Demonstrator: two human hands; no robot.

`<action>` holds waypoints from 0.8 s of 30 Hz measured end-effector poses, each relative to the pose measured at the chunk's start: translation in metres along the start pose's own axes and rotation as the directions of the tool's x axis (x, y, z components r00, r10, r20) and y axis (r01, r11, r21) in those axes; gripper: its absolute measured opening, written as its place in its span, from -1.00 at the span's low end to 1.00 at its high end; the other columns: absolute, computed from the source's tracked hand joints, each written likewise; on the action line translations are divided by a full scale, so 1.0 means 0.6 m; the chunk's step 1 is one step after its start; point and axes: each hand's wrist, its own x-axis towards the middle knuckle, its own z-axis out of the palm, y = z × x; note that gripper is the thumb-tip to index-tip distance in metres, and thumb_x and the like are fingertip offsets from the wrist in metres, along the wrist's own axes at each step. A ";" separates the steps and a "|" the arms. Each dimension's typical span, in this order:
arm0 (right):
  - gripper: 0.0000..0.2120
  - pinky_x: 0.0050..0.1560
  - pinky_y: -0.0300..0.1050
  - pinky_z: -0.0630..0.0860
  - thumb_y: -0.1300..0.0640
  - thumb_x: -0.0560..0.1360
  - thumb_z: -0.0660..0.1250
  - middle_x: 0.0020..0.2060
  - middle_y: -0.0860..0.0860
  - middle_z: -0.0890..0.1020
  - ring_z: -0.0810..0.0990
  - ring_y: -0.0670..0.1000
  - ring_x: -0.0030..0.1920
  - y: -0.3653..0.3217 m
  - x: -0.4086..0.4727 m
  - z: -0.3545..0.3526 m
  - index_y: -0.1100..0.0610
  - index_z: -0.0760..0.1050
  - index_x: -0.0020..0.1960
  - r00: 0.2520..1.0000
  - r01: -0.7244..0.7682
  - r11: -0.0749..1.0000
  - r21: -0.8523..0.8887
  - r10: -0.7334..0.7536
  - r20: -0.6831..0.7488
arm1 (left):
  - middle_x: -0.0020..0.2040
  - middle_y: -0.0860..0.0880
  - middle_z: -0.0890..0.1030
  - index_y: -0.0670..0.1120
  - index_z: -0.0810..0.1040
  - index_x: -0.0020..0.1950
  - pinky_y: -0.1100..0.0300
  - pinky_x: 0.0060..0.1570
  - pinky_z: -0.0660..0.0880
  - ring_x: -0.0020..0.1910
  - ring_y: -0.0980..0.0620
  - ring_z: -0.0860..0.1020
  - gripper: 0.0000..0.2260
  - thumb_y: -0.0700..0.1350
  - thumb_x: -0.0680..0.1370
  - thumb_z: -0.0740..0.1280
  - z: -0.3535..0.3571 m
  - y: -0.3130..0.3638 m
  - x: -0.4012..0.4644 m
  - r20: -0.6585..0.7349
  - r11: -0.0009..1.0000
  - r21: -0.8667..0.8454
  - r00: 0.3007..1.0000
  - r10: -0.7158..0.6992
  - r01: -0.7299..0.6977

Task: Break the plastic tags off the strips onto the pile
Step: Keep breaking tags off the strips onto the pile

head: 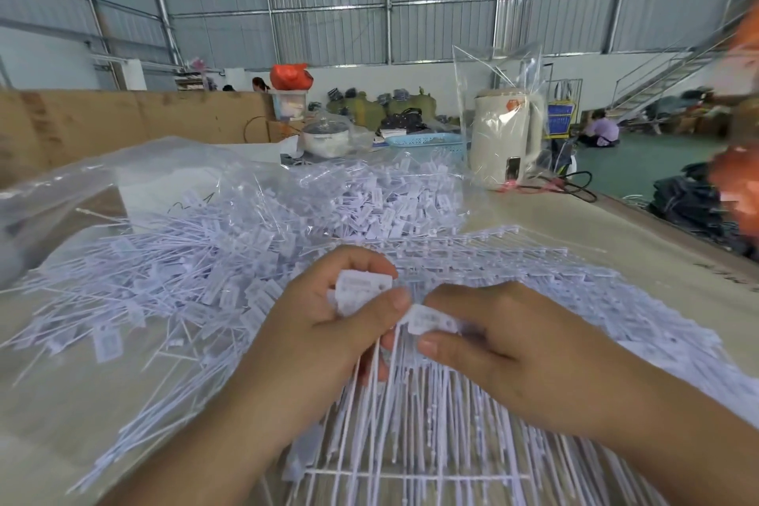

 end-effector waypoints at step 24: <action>-0.71 -0.51 -0.16 0.23 -0.02 0.60 0.19 -0.52 -0.13 0.23 0.29 -0.06 -0.52 -0.029 0.009 0.026 0.00 0.27 -0.27 0.777 -0.006 0.999 -0.052 -0.029 -0.629 | -0.38 -0.12 0.61 -0.17 0.55 -0.02 0.20 -0.45 0.57 -0.50 0.06 0.57 -0.92 -0.20 0.51 0.33 0.020 0.015 0.009 -0.167 0.631 -0.769 0.920 -0.354 0.104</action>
